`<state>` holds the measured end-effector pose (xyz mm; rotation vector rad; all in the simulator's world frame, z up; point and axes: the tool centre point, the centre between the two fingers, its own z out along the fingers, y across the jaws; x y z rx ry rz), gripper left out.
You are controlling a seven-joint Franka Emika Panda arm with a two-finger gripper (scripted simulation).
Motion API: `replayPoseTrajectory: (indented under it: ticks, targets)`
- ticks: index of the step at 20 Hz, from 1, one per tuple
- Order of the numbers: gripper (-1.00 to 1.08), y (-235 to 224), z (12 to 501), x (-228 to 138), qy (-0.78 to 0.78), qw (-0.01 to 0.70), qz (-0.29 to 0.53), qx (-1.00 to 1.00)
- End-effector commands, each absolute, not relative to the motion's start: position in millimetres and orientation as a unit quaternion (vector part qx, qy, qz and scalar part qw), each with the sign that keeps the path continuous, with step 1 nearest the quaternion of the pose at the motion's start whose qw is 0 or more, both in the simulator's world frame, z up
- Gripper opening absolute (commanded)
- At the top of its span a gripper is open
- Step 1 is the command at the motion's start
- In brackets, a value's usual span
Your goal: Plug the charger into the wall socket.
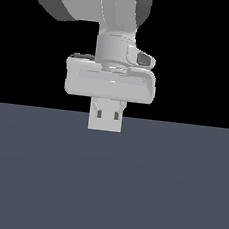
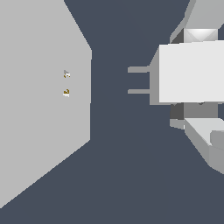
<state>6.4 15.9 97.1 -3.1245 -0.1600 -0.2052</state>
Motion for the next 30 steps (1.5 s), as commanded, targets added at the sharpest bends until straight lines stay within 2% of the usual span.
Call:
replayPoseTrajectory:
  ticks: [1,14,30]
  targets:
    - [-1.0,18,99,10,-0.044,0.003,-0.065,-0.997]
    - [-1.0,20,100,17,-0.041,0.003,-0.065,-0.997]
    - [-1.0,23,100,60,-0.041,0.003,-0.065,-0.997]
